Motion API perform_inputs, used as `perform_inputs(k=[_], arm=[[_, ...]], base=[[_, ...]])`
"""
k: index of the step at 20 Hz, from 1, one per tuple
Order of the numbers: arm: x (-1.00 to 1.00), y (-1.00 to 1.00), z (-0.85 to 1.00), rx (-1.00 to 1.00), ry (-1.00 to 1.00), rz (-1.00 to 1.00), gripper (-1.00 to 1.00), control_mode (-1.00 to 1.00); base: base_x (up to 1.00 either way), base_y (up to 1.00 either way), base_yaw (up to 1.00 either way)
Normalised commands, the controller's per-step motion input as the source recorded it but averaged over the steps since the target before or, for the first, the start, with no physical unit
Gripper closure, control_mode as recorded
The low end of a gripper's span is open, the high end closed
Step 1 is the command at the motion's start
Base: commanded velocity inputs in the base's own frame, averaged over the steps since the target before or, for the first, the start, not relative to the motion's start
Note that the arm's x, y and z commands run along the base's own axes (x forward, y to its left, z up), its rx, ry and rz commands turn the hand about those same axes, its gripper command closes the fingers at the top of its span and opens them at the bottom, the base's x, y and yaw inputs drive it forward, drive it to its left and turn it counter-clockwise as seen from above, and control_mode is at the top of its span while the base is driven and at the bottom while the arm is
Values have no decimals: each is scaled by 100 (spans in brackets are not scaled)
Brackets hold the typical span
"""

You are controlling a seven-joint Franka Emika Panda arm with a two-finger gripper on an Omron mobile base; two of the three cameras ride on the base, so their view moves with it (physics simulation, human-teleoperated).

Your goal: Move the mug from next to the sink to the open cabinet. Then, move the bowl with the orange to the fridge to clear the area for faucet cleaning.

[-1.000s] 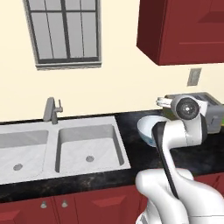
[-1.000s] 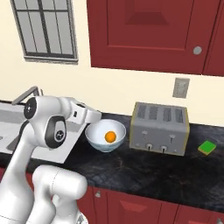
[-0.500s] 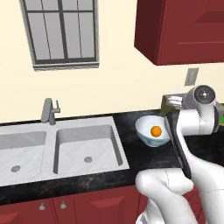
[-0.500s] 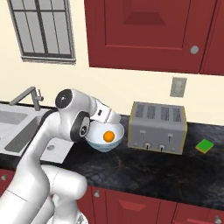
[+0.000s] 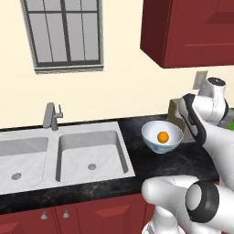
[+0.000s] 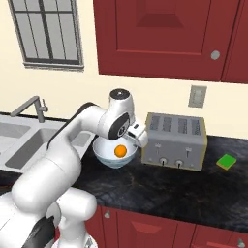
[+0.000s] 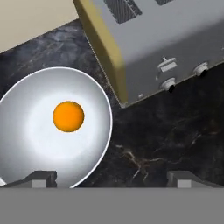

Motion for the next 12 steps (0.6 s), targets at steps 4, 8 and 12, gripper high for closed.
perform_inputs(k=[4, 8, 12], arm=[[-7, -19, -68, 37, -5, -1, -100, -100], [21, -2, -36, 15, -2, -2, -100, -100], [48, 0, -24, 0, 1, -4, -100, -100]], base=[[0, 0, 0], [0, 0, 0], [0, 0, 0]])
